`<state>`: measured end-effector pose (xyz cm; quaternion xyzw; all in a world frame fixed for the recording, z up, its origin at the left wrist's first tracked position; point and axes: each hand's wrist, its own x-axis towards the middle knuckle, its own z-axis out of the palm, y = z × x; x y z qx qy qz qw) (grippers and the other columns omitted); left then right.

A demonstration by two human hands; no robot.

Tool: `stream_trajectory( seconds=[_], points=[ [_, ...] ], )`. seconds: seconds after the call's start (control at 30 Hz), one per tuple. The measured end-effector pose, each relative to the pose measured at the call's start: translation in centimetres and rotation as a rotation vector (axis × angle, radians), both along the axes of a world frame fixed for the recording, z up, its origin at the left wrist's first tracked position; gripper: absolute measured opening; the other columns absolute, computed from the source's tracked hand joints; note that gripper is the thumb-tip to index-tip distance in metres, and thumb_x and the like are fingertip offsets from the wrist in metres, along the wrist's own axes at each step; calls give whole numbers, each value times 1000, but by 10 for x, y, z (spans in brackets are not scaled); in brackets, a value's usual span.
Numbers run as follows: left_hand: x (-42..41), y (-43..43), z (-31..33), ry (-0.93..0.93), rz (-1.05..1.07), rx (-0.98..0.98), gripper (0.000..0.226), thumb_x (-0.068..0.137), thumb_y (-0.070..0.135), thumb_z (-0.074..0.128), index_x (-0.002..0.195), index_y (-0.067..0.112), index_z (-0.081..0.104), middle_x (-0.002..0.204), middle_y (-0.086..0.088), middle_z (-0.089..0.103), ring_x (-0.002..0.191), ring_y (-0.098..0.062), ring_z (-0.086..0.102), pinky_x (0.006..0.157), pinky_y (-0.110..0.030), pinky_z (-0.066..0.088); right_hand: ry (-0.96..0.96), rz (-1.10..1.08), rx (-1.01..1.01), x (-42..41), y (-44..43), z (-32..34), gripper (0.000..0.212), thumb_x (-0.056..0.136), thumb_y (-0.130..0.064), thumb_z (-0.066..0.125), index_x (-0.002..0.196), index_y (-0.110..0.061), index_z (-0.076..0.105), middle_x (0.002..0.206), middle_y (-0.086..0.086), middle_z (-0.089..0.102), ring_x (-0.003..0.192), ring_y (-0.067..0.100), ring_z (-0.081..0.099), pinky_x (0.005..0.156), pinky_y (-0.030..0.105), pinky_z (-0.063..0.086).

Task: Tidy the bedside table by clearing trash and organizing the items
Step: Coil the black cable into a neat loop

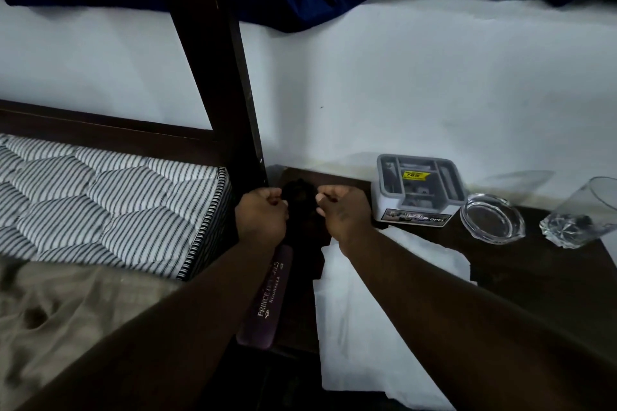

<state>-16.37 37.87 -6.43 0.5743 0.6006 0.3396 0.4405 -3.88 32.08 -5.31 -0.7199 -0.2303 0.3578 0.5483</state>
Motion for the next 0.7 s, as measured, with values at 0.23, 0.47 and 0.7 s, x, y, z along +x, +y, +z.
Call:
stream_trajectory(
  seconds=[0.23, 0.47, 0.7],
  points=[
    [-2, -1, 2, 11, 1, 16, 26, 90, -1, 65, 113, 8, 76, 97, -12, 78, 87, -29, 76, 88, -47, 63, -229, 74, -63, -2, -5, 4, 33, 96, -8, 65, 129, -7, 68, 128, 9, 70, 119, 20, 65, 110, 34, 48],
    [-9, -10, 16, 142, -33, 77, 30, 89, 2, 65, 116, 11, 76, 106, -7, 79, 94, -18, 73, 95, -33, 59, -337, 142, -91, -1, -19, 16, 38, 99, -4, 58, 136, -7, 62, 138, 8, 64, 126, 18, 60, 111, 23, 42],
    [-3, -39, 54, 134, -51, 191, 35, 92, -1, 61, 123, 10, 73, 113, -5, 77, 102, -15, 70, 96, -26, 53, -423, 169, -51, 3, -44, 46, 40, 98, -1, 57, 137, -5, 61, 139, 9, 63, 130, 21, 58, 114, 34, 42]
  ],
)
